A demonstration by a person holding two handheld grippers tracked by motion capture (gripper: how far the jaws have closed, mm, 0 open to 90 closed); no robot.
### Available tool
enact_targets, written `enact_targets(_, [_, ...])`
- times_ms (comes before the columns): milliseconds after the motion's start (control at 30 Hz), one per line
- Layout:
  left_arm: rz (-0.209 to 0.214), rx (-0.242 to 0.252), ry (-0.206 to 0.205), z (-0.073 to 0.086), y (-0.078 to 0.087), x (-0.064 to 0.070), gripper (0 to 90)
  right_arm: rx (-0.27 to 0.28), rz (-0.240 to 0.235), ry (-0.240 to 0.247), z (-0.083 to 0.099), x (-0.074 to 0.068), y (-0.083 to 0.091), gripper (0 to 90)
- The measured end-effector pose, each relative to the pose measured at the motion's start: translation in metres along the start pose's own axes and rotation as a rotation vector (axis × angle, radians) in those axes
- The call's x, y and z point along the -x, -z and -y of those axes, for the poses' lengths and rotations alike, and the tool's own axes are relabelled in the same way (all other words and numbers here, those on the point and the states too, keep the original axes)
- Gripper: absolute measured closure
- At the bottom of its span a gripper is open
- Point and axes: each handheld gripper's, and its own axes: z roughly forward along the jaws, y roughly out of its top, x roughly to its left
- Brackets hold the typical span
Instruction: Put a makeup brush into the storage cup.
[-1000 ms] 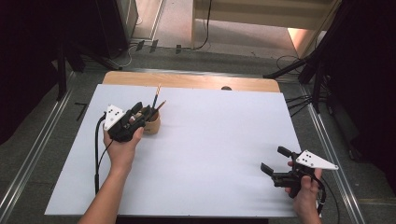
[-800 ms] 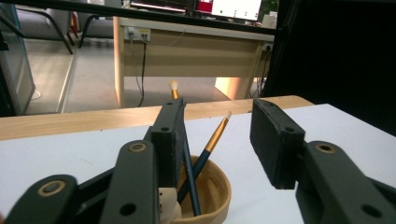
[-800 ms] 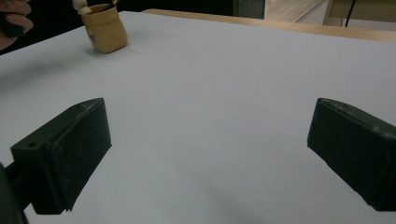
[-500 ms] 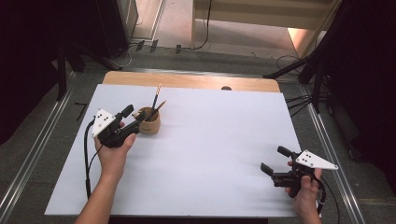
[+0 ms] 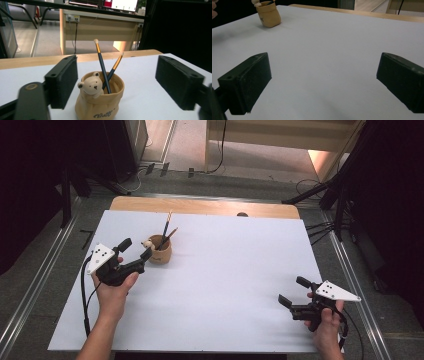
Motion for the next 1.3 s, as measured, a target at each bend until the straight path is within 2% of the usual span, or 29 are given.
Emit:
enact_targets(100, [0.017,-0.017,-0.013,0.001,0.002,-0.002,11.5,-0.001,0.002,0.002,0.001,0.0,0.0,0.0])
enact_targets(200, [0.048,-0.027,-0.002,0.003,0.006,-0.006,3.1,-0.001,0.0,0.002,0.003,0.0,0.002,0.0])
enact_targets(300, [0.067,-0.025,0.004,0.006,0.01,-0.009,0.0,-0.003,0.0,-0.005,0.006,0.002,0.002,0.0])
enact_targets(533, [0.077,-0.038,0.004,0.011,0.021,-0.017,0.0,0.004,0.005,-0.006,0.005,0.003,0.004,0.0])
enact_targets(1100, [0.042,-0.057,-0.017,0.019,0.053,-0.034,0.0,-0.002,0.008,0.003,0.005,0.004,0.003,0.0])
enact_targets(1300, [0.036,-0.051,-0.005,0.02,0.064,-0.04,0.0,0.0,0.009,0.002,0.003,0.001,0.003,0.0])
